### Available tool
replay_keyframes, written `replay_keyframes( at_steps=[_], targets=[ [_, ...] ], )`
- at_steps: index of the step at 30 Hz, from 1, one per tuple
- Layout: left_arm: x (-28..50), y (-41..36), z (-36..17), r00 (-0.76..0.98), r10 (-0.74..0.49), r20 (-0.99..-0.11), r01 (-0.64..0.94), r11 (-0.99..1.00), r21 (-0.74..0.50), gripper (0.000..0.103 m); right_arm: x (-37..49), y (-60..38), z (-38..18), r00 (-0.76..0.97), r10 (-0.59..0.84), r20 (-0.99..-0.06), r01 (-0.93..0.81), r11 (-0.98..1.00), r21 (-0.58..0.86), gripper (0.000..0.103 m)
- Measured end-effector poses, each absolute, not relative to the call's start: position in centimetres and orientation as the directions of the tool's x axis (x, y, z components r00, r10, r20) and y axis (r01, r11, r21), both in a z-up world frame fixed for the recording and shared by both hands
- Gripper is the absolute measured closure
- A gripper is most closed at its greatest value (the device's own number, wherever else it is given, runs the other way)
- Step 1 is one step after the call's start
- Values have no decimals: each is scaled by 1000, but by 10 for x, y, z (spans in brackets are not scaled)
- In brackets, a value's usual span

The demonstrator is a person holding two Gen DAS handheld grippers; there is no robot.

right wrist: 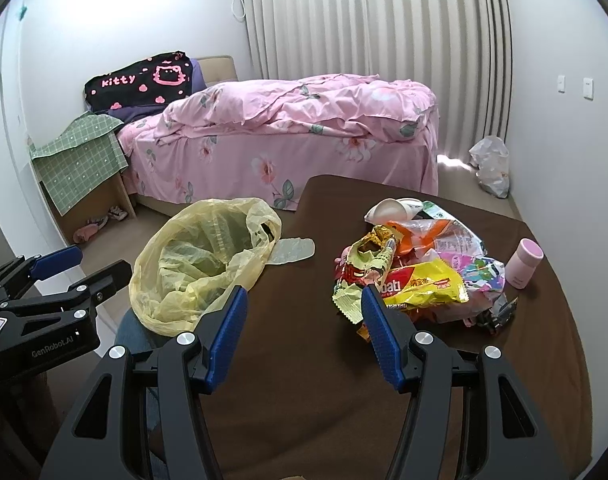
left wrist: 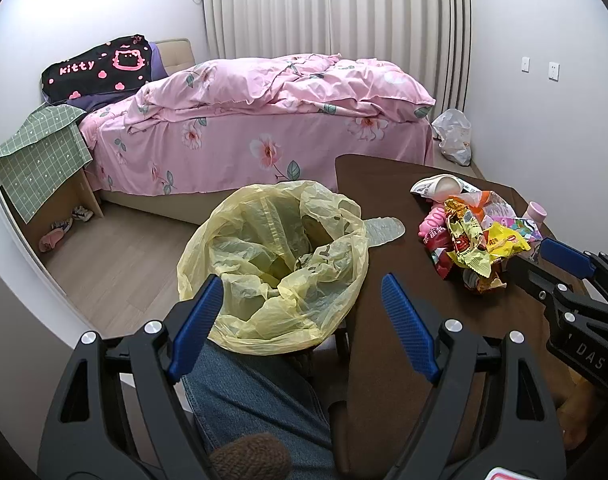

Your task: Collect trash

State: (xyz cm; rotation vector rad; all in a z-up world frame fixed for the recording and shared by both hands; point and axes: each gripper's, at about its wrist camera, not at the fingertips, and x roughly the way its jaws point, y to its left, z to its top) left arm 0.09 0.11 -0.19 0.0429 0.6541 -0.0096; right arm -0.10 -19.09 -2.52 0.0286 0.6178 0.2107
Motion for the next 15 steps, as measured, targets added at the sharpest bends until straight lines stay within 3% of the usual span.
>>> replay_keyframes(
  at_steps=[15],
  targets=[
    [0,1,-6,793,0,-609,24,999,32,26,-2,-192,-21,800,198,-566,-179,980,89,47]
  ],
)
